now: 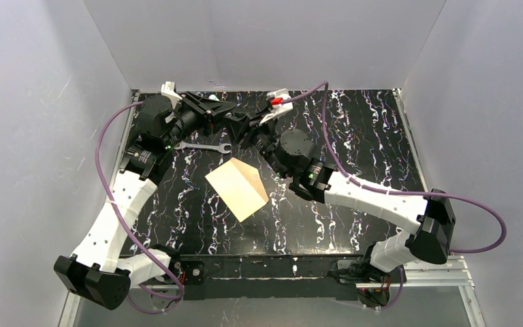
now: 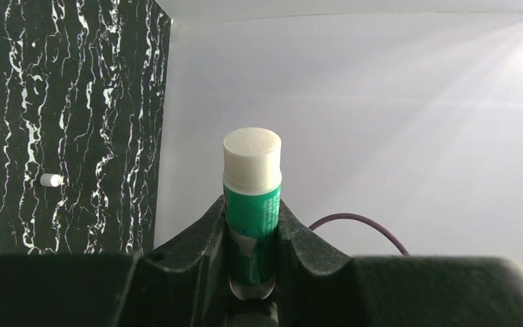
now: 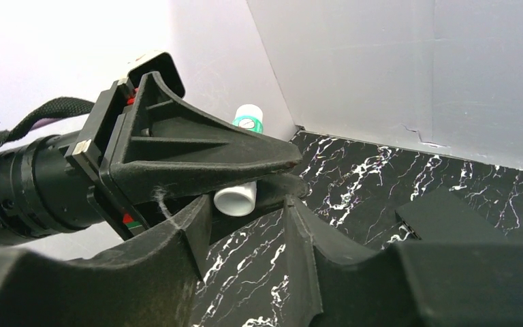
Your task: Place the letter into the envelope and seal it
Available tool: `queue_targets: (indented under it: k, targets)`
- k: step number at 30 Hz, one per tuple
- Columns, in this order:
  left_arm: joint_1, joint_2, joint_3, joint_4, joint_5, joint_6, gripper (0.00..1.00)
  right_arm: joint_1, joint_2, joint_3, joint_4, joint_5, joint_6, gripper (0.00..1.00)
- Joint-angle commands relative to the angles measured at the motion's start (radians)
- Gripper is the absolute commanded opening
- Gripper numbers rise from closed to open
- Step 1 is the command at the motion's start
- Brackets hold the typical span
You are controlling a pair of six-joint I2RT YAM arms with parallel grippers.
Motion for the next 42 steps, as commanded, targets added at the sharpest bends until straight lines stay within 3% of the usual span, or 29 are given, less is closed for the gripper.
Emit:
queue_targets:
  k: [1, 11, 15, 22, 26, 30, 33, 38, 40, 42]
  targets:
    - [-0.001, -0.023, -0.006, 0.038, 0.051, 0.000, 0.00, 0.004, 0.014, 0.044, 0.067, 0.124, 0.040, 0.45]
    - [0.000, -0.048, -0.024, 0.019, 0.097, 0.057, 0.00, 0.004, 0.038, 0.046, 0.132, 0.124, 0.002, 0.11]
    - [0.003, -0.052, -0.025, 0.035, 0.101, 0.087, 0.12, 0.004, 0.013, 0.016, 0.146, 0.066, -0.037, 0.10]
    - [0.015, -0.038, -0.008, 0.143, 0.096, 0.146, 0.42, 0.004, -0.051, -0.024, 0.100, -0.040, -0.072, 0.11]
    - [0.017, -0.023, -0.005, 0.203, 0.121, 0.151, 0.51, 0.004, -0.078, -0.040, 0.096, -0.057, -0.075, 0.11]
    - [0.033, -0.028, -0.017, 0.208, 0.124, 0.155, 0.54, 0.004, -0.093, -0.044, 0.080, -0.073, -0.076, 0.11]
    - [0.051, -0.029, -0.019, 0.215, 0.138, 0.142, 0.47, 0.004, -0.106, -0.053, 0.067, -0.073, -0.077, 0.11]
    - [0.055, -0.028, -0.014, 0.230, 0.167, 0.129, 0.20, 0.004, -0.105, -0.073, 0.054, -0.104, -0.096, 0.13]
    - [0.055, -0.031, -0.012, 0.227, 0.176, 0.142, 0.05, 0.004, -0.095, -0.075, 0.042, -0.106, -0.100, 0.17]
    - [0.056, -0.035, -0.013, 0.223, 0.182, 0.157, 0.00, 0.004, -0.082, -0.064, 0.027, -0.113, -0.100, 0.27]
